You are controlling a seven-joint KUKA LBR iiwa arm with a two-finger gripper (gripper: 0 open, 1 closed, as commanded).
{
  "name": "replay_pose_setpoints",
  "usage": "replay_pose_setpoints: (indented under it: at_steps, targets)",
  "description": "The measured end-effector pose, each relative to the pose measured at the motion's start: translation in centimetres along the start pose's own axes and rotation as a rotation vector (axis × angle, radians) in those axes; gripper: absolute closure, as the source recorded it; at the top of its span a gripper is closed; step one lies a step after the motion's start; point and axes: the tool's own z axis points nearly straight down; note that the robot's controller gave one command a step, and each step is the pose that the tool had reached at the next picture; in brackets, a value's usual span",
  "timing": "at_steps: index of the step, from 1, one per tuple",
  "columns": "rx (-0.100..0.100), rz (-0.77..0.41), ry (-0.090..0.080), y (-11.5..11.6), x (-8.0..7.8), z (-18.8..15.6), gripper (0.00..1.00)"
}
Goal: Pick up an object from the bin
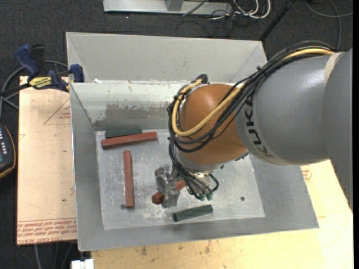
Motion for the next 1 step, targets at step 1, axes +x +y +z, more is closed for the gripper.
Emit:
replay_pose_setpoints:
  at_steps: [1]
  targets:
    - [0.000, -0.013, 0.001, 1.17, -0.04, -4.97, 1.00]
